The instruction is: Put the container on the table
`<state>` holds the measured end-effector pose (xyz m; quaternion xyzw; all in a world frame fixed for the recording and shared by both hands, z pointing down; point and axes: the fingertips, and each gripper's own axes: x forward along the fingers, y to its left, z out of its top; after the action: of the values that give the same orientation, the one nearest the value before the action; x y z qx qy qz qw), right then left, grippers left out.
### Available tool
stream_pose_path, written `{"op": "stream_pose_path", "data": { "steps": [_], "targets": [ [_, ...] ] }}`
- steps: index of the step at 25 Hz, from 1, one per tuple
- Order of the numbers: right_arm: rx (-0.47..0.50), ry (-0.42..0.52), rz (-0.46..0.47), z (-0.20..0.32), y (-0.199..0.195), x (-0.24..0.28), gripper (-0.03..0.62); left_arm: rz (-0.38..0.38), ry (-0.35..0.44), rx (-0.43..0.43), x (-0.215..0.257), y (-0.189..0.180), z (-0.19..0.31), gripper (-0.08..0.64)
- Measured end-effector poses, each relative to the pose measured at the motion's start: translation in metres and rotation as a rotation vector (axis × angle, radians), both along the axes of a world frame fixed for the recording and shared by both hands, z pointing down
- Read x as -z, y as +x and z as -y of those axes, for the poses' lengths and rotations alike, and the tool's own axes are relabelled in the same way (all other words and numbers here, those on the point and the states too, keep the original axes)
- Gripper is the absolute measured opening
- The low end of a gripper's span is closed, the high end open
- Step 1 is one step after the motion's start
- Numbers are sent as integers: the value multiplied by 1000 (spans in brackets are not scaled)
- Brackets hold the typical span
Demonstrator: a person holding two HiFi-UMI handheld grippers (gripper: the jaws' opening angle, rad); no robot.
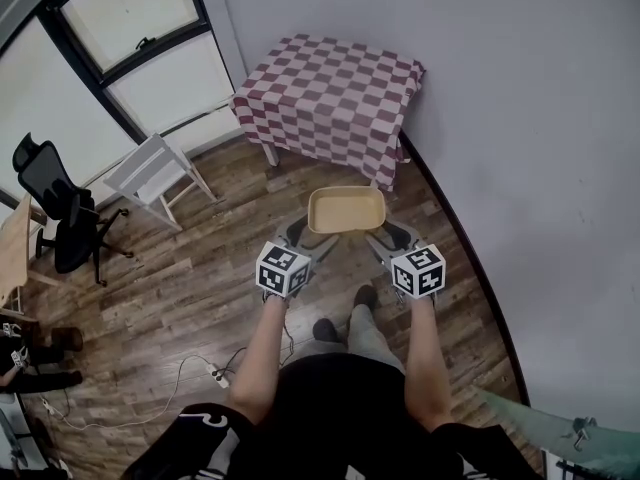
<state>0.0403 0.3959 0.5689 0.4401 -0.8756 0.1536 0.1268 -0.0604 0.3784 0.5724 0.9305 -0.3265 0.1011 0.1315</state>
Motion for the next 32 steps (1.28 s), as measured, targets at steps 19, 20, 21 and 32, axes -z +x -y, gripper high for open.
{"op": "stream_pose_path", "data": {
  "steps": [19, 20, 21, 32],
  "targets": [
    [34, -18, 17, 85, 0, 2, 212, -8, -19, 46, 1, -1, 81, 344],
    [37, -19, 19, 91, 2, 2, 212, -7, -19, 49, 2, 1, 87, 344],
    [40, -19, 21, 98, 4, 2, 212, -6, -19, 52, 2, 3, 93, 344],
    [75, -17, 40, 161, 28, 9, 212, 6, -20, 86, 10, 27, 152, 344]
  ]
}}
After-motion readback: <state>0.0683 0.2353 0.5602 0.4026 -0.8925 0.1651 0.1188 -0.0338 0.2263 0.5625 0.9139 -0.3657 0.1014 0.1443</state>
